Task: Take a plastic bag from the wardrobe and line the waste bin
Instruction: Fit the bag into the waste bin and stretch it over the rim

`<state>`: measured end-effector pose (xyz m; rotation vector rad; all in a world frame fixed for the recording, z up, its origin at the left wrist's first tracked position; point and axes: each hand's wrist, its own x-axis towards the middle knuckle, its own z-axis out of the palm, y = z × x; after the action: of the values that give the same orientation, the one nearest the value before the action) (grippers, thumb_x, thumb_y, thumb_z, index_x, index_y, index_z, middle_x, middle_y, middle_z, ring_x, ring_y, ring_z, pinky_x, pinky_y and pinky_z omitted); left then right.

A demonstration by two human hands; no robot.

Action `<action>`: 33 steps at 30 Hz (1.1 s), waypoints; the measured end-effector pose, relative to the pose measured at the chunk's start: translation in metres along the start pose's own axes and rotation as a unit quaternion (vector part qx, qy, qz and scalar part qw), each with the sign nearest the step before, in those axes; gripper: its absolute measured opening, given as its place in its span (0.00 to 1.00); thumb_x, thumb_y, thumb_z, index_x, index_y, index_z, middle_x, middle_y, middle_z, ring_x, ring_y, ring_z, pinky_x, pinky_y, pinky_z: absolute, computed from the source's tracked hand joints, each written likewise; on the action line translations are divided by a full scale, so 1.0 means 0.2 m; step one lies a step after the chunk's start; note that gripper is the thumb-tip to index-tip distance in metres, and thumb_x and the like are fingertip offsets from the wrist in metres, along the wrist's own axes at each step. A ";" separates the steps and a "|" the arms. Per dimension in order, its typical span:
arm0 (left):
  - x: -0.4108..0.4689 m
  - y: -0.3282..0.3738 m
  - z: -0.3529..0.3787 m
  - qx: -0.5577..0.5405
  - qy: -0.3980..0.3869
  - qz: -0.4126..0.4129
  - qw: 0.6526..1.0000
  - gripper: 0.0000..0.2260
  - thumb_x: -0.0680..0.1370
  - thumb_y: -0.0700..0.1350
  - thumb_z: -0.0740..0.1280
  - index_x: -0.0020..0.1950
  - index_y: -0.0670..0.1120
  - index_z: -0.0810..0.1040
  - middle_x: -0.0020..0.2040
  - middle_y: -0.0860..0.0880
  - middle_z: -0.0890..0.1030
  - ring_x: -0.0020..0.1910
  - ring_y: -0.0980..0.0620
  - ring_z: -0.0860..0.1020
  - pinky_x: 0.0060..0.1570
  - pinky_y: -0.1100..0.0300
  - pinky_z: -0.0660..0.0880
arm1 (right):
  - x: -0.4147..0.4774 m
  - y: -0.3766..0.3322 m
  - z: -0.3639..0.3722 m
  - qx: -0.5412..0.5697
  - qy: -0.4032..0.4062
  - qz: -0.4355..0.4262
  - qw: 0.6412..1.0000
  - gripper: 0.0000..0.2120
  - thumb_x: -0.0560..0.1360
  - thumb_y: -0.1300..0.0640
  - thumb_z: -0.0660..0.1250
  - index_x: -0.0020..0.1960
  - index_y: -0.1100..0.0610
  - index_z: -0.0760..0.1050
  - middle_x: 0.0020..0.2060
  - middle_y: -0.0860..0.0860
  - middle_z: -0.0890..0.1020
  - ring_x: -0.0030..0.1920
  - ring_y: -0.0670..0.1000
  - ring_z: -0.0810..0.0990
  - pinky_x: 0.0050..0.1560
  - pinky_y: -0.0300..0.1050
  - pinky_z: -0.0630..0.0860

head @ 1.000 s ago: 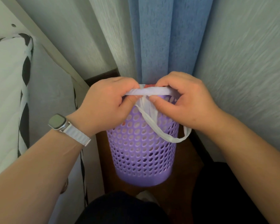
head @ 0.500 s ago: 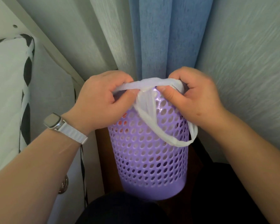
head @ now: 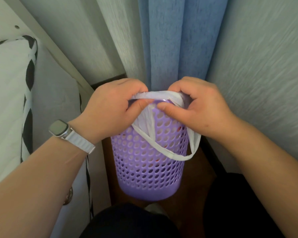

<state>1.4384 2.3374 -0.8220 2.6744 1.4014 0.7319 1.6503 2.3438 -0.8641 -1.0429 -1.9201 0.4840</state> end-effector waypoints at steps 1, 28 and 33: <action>0.00 -0.01 0.00 -0.009 0.004 -0.008 1.000 0.14 0.79 0.52 0.60 0.46 0.43 0.78 0.39 0.48 0.79 0.38 0.49 0.76 0.38 0.55 0.70 | 0.01 0.01 -0.02 -0.001 -0.010 -0.020 1.000 0.15 0.72 0.46 0.71 0.45 0.58 0.79 0.38 0.50 0.80 0.40 0.51 0.77 0.43 0.49 0.73; 0.02 0.03 0.05 0.063 -0.013 0.102 0.993 0.14 0.82 0.47 0.59 0.53 0.39 0.80 0.41 0.42 0.79 0.38 0.41 0.76 0.39 0.50 0.71 | 0.01 0.00 0.02 0.021 -0.011 0.024 0.999 0.10 0.72 0.49 0.73 0.42 0.56 0.78 0.35 0.48 0.79 0.36 0.47 0.76 0.37 0.48 0.73; 0.01 0.01 0.02 0.044 0.046 0.050 0.997 0.11 0.79 0.45 0.62 0.48 0.40 0.80 0.38 0.49 0.76 0.38 0.50 0.73 0.42 0.62 0.64 | 0.04 0.06 -0.07 0.025 -0.022 0.010 0.999 0.14 0.71 0.44 0.70 0.49 0.54 0.79 0.42 0.48 0.81 0.43 0.49 0.79 0.44 0.50 0.75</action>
<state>1.4419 2.3384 -0.8236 2.8309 1.3566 0.8322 1.6653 2.3568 -0.8612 -1.0285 -1.9281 0.5669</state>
